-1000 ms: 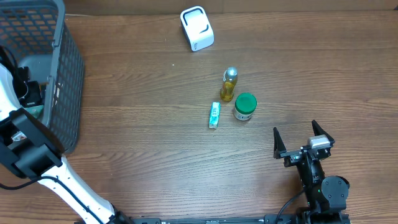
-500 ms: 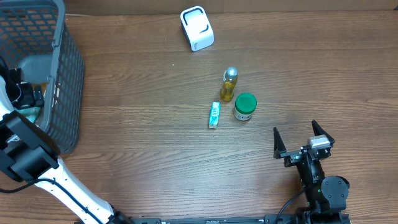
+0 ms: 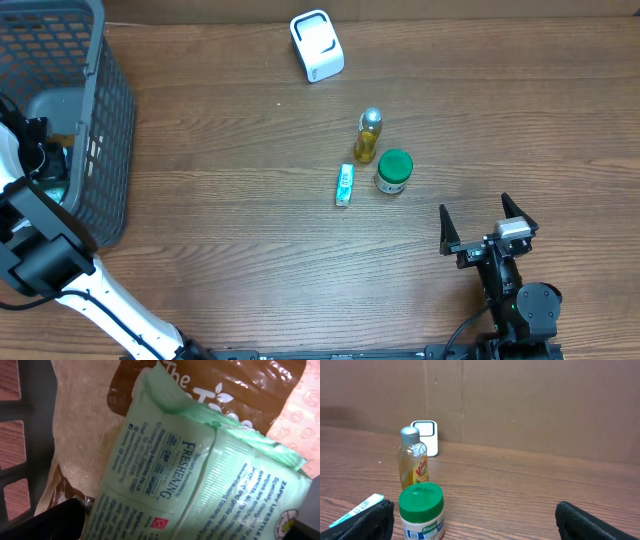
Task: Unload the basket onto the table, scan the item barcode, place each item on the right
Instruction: 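Grasp the green wipes pack in the basket with the left gripper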
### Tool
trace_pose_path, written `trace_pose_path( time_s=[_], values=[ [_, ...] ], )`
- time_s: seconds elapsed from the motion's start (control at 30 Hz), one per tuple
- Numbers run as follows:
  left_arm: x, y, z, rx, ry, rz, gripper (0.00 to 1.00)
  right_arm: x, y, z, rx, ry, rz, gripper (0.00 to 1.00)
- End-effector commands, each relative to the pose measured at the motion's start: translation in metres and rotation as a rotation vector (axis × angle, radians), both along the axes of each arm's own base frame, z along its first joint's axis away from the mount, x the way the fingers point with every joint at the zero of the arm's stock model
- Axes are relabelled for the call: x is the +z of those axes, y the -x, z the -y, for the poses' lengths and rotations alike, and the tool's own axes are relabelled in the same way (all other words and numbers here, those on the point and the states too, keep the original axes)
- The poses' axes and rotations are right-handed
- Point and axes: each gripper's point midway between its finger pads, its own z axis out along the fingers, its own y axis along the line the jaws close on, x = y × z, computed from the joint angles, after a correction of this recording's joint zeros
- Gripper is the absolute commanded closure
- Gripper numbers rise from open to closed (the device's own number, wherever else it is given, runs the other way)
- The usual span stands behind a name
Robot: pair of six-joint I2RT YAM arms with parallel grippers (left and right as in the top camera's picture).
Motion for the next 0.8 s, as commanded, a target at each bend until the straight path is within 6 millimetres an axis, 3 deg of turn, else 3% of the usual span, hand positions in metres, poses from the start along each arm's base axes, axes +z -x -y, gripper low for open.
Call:
trace_pose_path(
  time_s=[0.0, 0.27, 0.63, 0.77],
  values=[
    [-0.026, 0.012, 0.013, -0.039, 0.064, -0.049, 0.0, -0.003, 0.0, -0.002, 0.01, 0.004, 0.0, 0.0],
    [-0.024, 0.007, 0.011, -0.048, 0.06, -0.026, 0.0, -0.003, 0.0, -0.002, 0.01, 0.004, 0.0, 0.0],
    [0.036, -0.022, -0.003, -0.075, 0.013, 0.078, 0.0, -0.003, 0.0, -0.002, 0.01, 0.004, 0.0, 0.0],
    [0.037, -0.017, 0.001, -0.126, 0.025, 0.048, 0.0, -0.003, 0.0, -0.002, 0.01, 0.004, 0.0, 0.0]
  ],
)
